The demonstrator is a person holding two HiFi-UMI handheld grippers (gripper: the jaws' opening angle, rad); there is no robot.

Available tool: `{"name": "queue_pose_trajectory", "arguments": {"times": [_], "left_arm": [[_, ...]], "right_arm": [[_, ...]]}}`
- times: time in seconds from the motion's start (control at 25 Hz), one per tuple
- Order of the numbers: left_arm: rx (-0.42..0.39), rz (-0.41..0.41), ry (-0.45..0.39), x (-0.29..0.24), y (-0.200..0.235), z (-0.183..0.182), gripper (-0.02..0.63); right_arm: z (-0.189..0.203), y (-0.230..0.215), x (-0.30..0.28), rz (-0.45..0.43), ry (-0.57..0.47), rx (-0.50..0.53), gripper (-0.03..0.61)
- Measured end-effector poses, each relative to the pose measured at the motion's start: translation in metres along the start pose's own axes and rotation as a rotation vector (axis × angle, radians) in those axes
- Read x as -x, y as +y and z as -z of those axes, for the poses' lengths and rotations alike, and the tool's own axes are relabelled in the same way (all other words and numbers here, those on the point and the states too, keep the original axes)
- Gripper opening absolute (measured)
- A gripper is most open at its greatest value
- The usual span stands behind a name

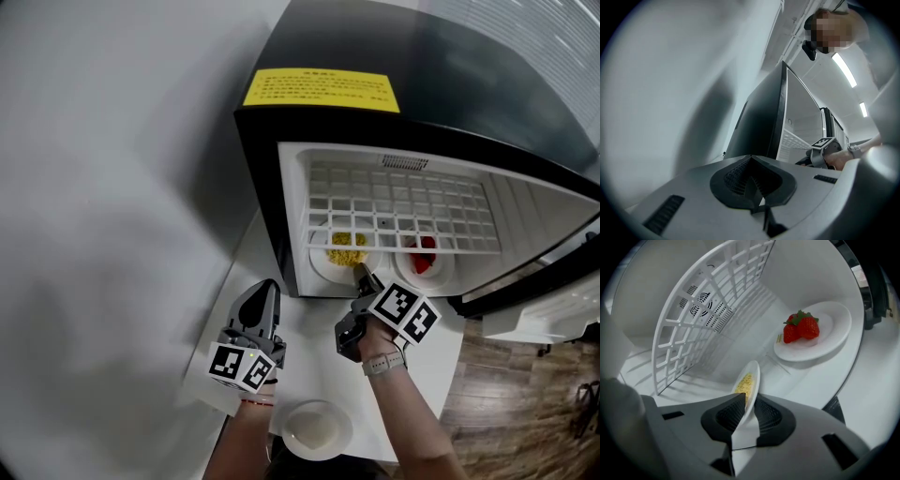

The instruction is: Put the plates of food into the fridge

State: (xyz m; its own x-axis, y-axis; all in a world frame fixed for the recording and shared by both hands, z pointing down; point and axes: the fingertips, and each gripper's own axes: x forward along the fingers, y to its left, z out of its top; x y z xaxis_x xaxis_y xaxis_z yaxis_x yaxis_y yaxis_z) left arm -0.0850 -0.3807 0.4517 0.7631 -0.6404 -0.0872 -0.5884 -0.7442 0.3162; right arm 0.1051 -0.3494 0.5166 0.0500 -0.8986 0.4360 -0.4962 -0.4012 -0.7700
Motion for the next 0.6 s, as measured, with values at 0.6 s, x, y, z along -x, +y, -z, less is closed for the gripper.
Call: {"name": "queue_pose_trajectory", "arguments": {"times": [0.6], "left_arm": [[0.015, -0.008, -0.007, 0.003, 0.005, -0.002, 0.006]], "right_arm": [[-0.009, -0.012, 0.0, 0.159, -0.015, 0.337, 0.109]]}}
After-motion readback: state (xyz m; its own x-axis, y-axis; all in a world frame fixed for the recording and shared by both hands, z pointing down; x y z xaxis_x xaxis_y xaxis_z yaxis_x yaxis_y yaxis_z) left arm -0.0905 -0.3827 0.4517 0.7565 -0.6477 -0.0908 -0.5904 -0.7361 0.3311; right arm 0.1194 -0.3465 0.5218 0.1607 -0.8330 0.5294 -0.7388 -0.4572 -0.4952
